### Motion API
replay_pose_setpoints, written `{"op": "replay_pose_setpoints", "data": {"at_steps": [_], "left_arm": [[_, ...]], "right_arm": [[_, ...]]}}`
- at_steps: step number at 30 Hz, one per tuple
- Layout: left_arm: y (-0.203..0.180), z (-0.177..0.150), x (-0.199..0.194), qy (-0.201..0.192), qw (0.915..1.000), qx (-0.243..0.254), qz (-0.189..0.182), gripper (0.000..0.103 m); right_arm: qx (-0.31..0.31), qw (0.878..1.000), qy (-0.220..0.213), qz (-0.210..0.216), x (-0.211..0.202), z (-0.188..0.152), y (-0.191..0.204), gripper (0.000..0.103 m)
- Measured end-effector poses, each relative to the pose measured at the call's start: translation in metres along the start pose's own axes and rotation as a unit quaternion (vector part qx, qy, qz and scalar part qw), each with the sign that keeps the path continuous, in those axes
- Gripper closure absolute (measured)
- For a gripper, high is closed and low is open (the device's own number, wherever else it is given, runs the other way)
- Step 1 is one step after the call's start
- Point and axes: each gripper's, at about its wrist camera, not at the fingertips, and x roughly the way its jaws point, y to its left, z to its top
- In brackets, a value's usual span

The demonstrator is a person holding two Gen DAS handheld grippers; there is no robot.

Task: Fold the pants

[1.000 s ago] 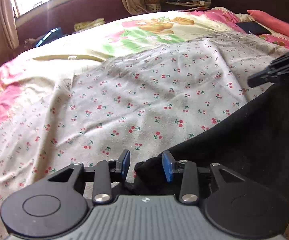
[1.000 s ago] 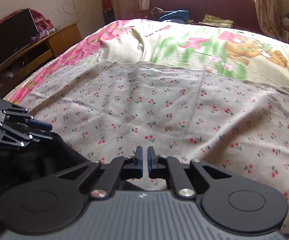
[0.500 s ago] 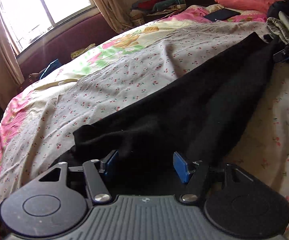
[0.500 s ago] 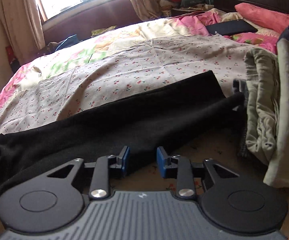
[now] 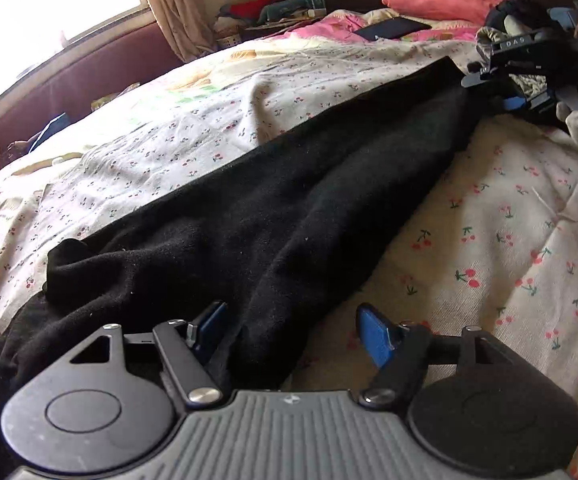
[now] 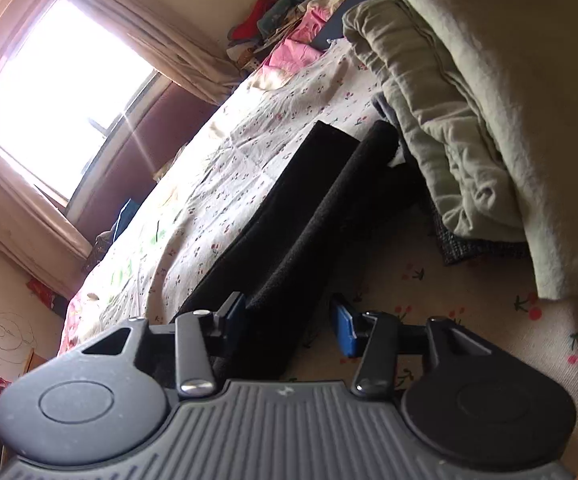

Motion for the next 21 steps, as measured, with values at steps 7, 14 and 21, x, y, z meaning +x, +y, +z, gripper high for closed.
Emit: {"op": "replay_pose_setpoints", "data": {"at_steps": [7, 14, 21], "left_arm": [[-0.025, 0.016, -0.002, -0.049, 0.9985, 0.013, -0.019, 0.02], [-0.04, 0.033, 0.02, -0.06, 0.9978, 0.004, -0.028, 0.02], [-0.043, 0.043, 0.039, -0.056, 0.9976, -0.008, -0.04, 0.018]], "right_arm": [[0.071, 0.996, -0.054, 0.007, 0.002, -0.007, -0.024, 0.048], [0.057, 0.996, -0.069, -0.032, 0.033, 0.013, -0.022, 0.096], [0.004, 0.995, -0.102, 0.007, 0.01, 0.033, 0.02, 0.097]]}}
